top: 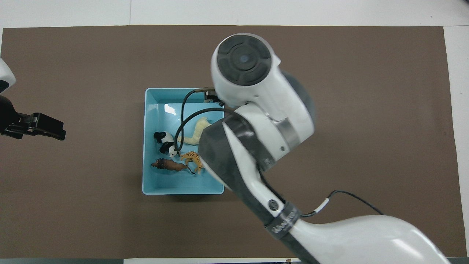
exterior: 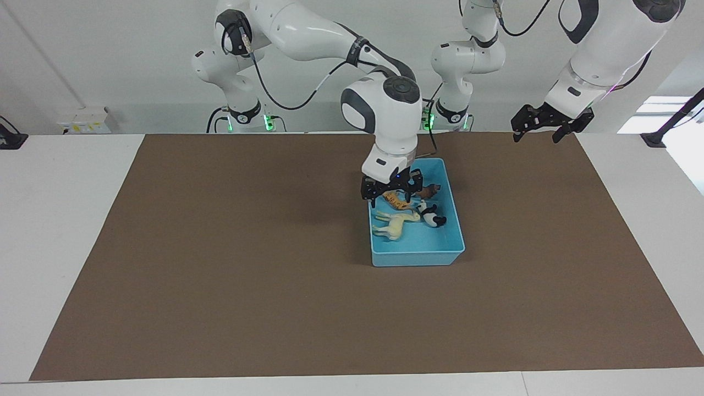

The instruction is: Put all toys into storage box

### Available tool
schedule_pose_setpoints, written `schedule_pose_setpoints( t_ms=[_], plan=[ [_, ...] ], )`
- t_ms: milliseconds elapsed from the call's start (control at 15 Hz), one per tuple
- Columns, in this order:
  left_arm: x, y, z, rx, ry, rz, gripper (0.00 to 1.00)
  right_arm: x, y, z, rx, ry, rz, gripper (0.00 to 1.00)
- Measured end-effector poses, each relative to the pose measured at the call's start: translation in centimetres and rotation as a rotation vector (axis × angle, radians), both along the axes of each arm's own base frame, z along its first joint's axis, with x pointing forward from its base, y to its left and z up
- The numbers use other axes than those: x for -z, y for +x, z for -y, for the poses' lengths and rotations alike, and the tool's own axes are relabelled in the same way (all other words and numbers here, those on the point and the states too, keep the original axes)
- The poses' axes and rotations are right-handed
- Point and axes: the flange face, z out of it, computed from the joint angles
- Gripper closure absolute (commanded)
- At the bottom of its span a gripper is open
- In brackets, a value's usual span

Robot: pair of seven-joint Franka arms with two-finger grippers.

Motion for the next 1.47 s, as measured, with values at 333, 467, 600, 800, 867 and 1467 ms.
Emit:
schedule_pose_setpoints(
  t_ms=[333,467,600,800,867,1467],
  plan=[
    [0.0,0.0,0.0,-0.003,-0.010,-0.001,0.00,-5.5,5.7,19.8,-0.035,-0.033,0.054,0.00],
    [0.0,0.0,0.1,-0.002,-0.013,-0.001,0.00,-6.2,6.1,25.9,0.007,-0.046,0.028,0.00],
    [0.0,0.0,0.2,0.000,-0.015,-0.001,0.00,-7.4,4.8,29.6,0.054,-0.055,-0.038,0.00],
    [0.0,0.0,0.4,0.004,-0.017,-0.002,0.00,-9.9,0.9,33.4,0.080,-0.063,-0.138,0.00],
    [0.0,0.0,0.4,0.003,-0.019,-0.002,0.00,-10.3,-0.6,34.3,0.086,-0.063,-0.154,0.00],
    [0.0,-0.1,1.1,0.015,-0.020,-0.001,0.00,-9.7,-6.0,37.4,0.125,-0.053,-0.157,0.00]
  ],
)
